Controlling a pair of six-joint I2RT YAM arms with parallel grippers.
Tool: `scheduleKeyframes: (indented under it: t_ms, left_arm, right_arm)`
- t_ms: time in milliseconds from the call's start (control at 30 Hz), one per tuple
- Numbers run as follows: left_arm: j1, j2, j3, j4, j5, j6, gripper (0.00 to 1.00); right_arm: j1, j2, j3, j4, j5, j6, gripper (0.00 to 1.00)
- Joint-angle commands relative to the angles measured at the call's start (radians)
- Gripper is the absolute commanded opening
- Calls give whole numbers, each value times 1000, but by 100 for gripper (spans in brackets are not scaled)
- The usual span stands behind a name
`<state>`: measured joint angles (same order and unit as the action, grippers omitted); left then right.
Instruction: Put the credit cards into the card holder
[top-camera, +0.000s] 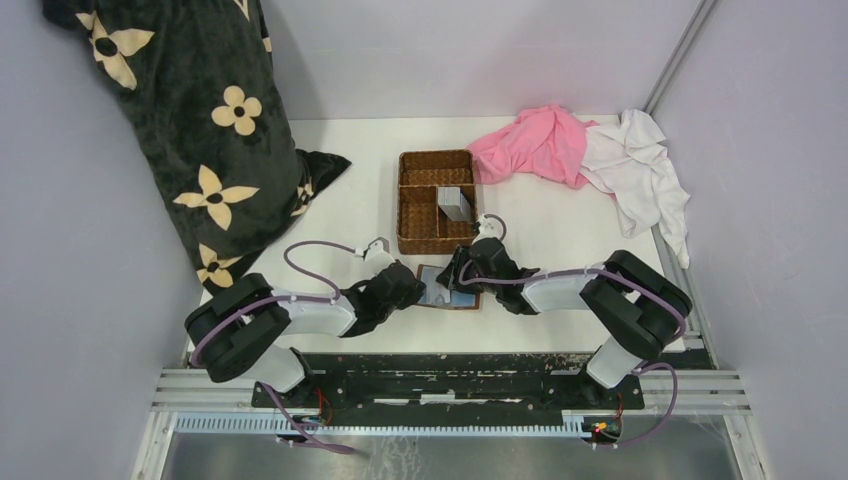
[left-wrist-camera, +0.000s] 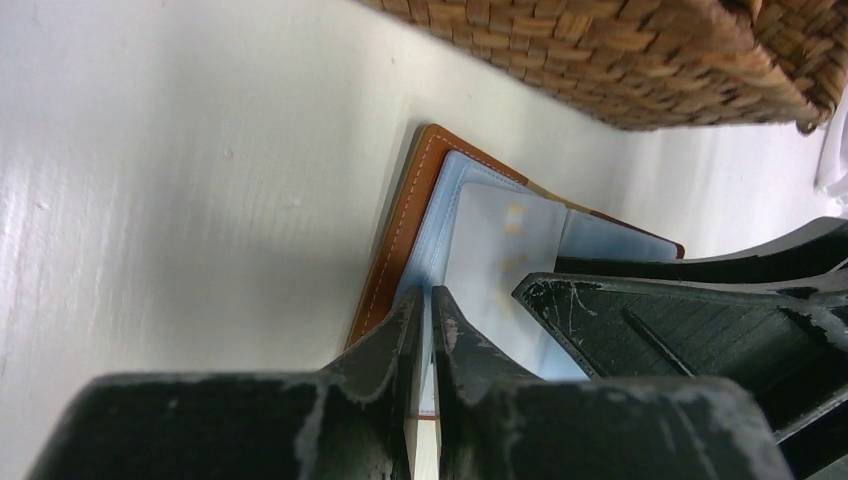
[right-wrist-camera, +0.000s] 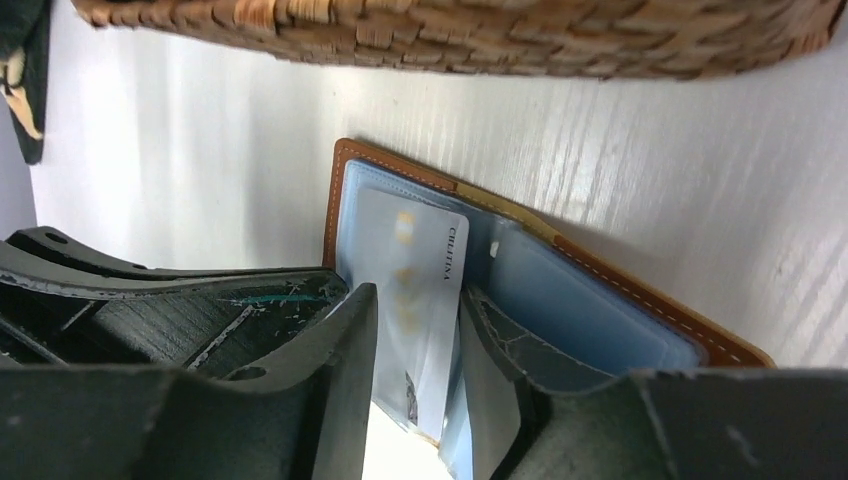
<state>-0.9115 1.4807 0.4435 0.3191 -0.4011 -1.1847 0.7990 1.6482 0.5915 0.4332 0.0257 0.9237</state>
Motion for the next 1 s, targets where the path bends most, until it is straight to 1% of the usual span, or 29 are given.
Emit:
scheduleKeyframes:
  t_ms: [0,200,267,400,600,700,867,967]
  left_arm:
    - [-23,-13,-50,-189,29,23,16]
    - [-44,-53,-63,-195,19,5,17]
    - [-53,-57,-63,-195,19,2,17]
    - [-69,-82,-68,-212,5,-7,17]
    - [-72,-228,-104,-260,-66,-17,19]
    - [-71,-269,-103,-294,-109,-17,20]
    - [-70,-248,-100,-286,-137,-14,20]
    - [-69,-221,-106,-233,-128,-10,20]
  right_arm:
    - [13,-56,-17,-192,46,-26,43]
    - [26,-90,6,-290,75,-42,48]
    - [38,-82,23,-320,90,-47,52]
    - [71,-60,48,-363,125,-46,52]
    - [93,-62,52,-379,153,-40,52]
    - [102,-64,63,-393,160,-42,52]
    - [117,-63,83,-413,173,-42,52]
    - [123,-63,87,-418,175,-41,52]
